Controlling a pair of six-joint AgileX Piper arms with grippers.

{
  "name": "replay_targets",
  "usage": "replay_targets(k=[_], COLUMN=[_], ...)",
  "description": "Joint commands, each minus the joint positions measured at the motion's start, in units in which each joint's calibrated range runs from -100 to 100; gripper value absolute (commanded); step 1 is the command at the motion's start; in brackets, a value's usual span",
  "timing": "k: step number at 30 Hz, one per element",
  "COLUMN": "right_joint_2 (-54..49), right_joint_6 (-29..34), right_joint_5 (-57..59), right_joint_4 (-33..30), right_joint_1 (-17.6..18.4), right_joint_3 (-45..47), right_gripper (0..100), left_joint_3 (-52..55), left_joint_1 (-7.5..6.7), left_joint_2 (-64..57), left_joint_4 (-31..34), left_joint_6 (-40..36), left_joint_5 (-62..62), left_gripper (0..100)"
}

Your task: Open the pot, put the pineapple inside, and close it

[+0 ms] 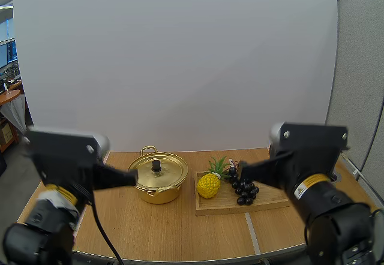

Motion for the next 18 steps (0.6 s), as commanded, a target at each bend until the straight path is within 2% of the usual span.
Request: replay_targets(k=[1,5,10,18], right_joint_2=[-0.10,-0.10,0.50,13.22], right_joint_6=[-0.26,-0.57,-0.64,-2.79], right_joint_5=[8.60,14.87,16.60,16.60], right_joint_4=[0.11,0.11,0.00,0.03], right_joint_1=[-0.23,-0.23,-0.23,-0.23], right_joint_3=[-4.46,-7.36,-7.96,-7.96], right_gripper=[0,0,0,0], left_joint_3=[-6.25,-10.88,-11.78,-11.78], left_joint_1=[0.08,0.08,0.08,0.08], left_joint_2=[-0.07,-0.07,1.35,16.64], left_joint_4=[0.46,0.46,0.46,0.46], left_joint_6=[0.23,-0.47,-0.56,-1.29], left_joint_5=[8.38,15.80,16.78,19.58], left_gripper=[0,0,0,0])
